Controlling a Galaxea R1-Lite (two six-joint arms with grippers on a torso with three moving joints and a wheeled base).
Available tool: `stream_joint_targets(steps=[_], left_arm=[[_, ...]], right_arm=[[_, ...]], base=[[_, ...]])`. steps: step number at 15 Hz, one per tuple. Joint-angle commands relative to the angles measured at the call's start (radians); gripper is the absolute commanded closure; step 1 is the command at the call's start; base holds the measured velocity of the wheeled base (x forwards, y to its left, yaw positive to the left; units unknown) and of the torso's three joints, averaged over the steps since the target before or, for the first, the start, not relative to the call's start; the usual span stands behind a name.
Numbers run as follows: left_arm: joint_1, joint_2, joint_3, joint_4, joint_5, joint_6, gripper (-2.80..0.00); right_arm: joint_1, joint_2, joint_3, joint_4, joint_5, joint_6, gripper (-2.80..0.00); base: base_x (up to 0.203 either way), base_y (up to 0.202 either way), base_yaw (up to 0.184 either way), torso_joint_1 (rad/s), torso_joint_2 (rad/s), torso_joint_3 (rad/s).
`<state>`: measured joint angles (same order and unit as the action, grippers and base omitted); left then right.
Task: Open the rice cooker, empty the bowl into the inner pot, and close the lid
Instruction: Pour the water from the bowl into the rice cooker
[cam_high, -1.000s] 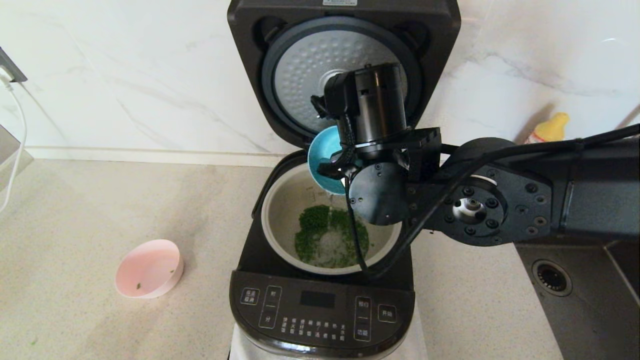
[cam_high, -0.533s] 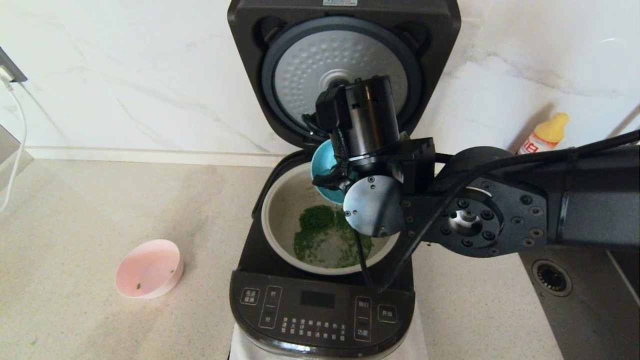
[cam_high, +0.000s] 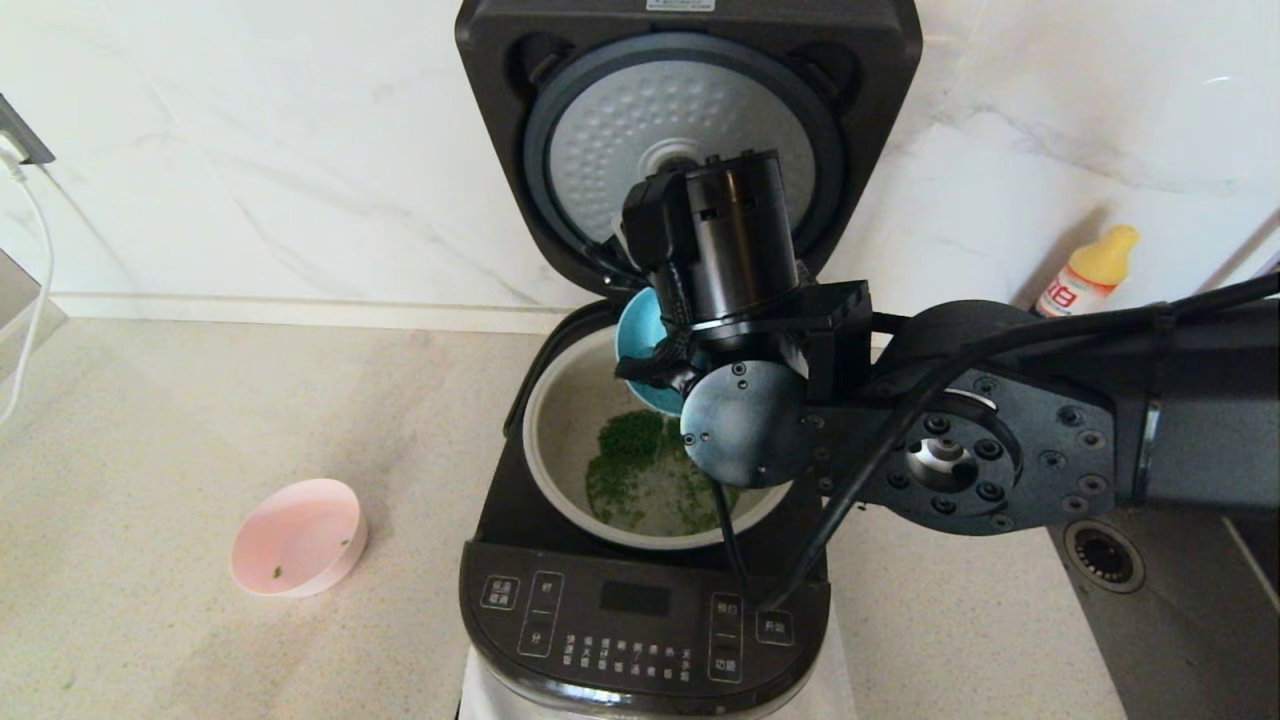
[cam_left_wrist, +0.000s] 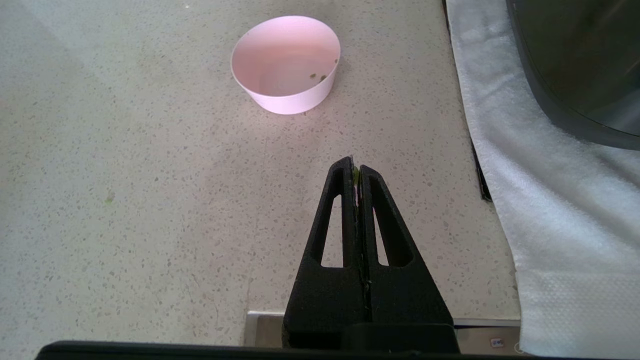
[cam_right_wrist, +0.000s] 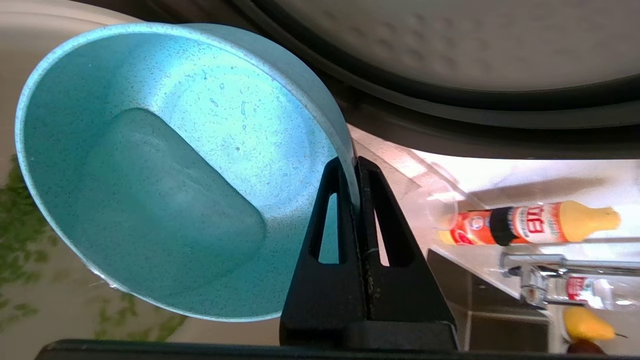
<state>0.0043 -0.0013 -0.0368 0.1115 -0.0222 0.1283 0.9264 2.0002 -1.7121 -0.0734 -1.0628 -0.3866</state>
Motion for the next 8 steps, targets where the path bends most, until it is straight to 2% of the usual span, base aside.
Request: stream_joint_targets(steps=[1,8], left_arm=[[0.000,0.001,0.000,0.000,-0.001,0.001,0.00],[0.000,0.001,0.000,0.000,-0.001,0.001,0.00]], right_arm=[[0.002,-0.014,0.000,-0.001,-0.017,-0.007,0.00],[0.005,-0.022,-0.020,-0.120,-0.014,-0.074,0.00]], base=[[0.000,0.000,0.000,0.000,0.00,0.000],[0.000,0.000,0.000,0.000,0.00,0.000]])
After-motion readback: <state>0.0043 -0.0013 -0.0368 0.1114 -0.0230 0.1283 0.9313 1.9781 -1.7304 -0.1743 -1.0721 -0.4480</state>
